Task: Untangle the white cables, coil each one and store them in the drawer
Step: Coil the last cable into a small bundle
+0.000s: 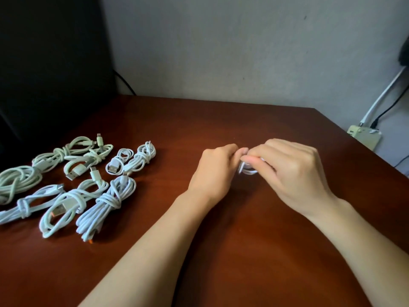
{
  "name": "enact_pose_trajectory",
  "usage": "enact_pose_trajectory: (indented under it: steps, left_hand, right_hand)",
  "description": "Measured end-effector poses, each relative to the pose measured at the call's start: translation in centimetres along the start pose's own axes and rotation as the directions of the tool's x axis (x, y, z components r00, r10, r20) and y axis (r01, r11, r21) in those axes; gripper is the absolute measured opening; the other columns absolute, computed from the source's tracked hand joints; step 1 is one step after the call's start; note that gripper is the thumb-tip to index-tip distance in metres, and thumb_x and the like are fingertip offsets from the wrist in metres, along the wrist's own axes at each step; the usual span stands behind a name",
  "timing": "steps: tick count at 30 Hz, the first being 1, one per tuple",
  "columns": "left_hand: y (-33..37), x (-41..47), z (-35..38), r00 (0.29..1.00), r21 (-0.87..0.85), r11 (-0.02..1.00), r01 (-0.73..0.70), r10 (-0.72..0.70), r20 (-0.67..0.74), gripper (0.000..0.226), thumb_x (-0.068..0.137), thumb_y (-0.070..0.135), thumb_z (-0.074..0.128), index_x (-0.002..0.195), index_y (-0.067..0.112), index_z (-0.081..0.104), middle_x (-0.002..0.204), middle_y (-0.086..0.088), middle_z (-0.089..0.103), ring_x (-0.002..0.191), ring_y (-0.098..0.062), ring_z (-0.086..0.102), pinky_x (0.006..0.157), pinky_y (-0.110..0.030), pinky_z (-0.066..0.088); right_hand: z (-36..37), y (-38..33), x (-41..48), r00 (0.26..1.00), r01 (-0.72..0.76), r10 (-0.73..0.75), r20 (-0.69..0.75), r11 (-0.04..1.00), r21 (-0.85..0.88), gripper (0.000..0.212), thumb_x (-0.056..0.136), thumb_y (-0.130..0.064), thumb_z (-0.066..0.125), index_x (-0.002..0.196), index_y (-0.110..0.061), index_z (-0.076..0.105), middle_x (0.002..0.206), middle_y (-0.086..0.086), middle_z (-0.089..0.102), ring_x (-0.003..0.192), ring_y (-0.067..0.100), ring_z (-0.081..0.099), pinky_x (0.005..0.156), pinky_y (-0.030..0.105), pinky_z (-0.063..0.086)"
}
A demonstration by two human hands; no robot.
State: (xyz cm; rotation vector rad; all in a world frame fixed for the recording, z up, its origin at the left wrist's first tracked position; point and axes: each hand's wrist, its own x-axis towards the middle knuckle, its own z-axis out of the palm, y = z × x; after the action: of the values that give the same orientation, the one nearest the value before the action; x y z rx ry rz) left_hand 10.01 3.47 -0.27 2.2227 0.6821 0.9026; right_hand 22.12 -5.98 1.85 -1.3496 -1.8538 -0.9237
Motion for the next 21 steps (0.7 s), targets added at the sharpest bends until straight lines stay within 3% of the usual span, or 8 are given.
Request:
enact_pose_trajectory:
  steps: [3,7,10,14,18,21]
  left_hand:
    - [0.3,-0.1,0.3,0.995,0.029,0.999,-0.028,0.025,0.1,0.033,0.098,0.023,0.043,0.07,0.011,0.054,0.061,-0.001,0.054,0.055,-0.014,0.041,0.055,-0.027,0.029]
    - [0.8,-0.2,0.3,0.982,-0.014,0.999,-0.034,0.037,0.184,0.039,0.101,0.023,0.043,0.063,0.016,0.046,0.057,0.001,0.048,0.051,-0.012,0.037,0.051,-0.024,0.028]
    - [1.5,-0.3,0.1,0.97,-0.075,0.997,-0.019,0.036,0.239,0.042,0.102,0.023,0.039,0.061,0.019,0.045,0.057,0.005,0.046,0.051,-0.007,0.04,0.053,-0.018,0.031]
    - [2.0,-0.5,0.3,0.956,-0.211,0.974,0.081,-0.015,0.294,0.04,0.102,0.022,0.037,0.064,0.019,0.048,0.059,0.007,0.047,0.054,-0.007,0.04,0.055,-0.021,0.031]
    - [1.6,-0.3,0.0,0.961,-0.429,0.882,0.194,-0.085,0.262,0.018,0.076,0.026,0.045,0.059,0.019,0.046,0.052,0.007,0.043,0.05,-0.013,0.035,0.049,-0.029,0.027]
    - [1.5,-0.2,-0.3,0.957,-0.58,0.768,0.27,-0.147,0.25,0.009,0.067,0.023,0.047,0.071,0.015,0.048,0.054,0.004,0.043,0.049,-0.011,0.033,0.045,-0.022,0.022]
  right_hand:
    - [0.2,0.7,-0.2,0.997,-0.076,0.077,-0.03,0.997,0.033,0.032,0.098,-0.025,0.054,0.079,-0.006,0.072,0.068,0.005,0.065,0.061,0.019,0.058,0.058,0.029,0.045]
    - [-0.2,1.9,-0.2,0.981,-0.18,0.186,-0.048,0.977,0.111,0.021,0.09,-0.019,0.063,0.078,-0.005,0.074,0.063,-0.002,0.06,0.063,0.006,0.044,0.061,0.016,0.036]
    - [-0.4,2.4,-0.2,0.951,-0.305,0.31,0.008,0.931,0.198,0.018,0.087,-0.019,0.066,0.074,-0.011,0.074,0.055,-0.01,0.05,0.058,0.009,0.048,0.058,0.011,0.034]
    - [-0.2,2.4,-0.2,0.843,-0.538,0.498,0.205,0.772,0.338,0.032,0.088,-0.02,0.067,0.06,-0.032,0.059,0.049,-0.007,0.053,0.049,0.004,0.048,0.055,0.01,0.033]
    - [0.4,2.3,-0.4,0.689,-0.717,0.619,0.376,0.509,0.475,0.026,0.087,-0.023,0.067,0.061,-0.028,0.07,0.053,-0.005,0.062,0.053,0.003,0.05,0.054,0.019,0.039]
    - [1.2,2.1,-0.6,0.615,-0.781,0.676,0.407,0.449,0.434,0.034,0.088,-0.003,0.061,0.069,-0.029,0.071,0.045,-0.006,0.054,0.044,0.003,0.042,0.048,0.016,0.035]
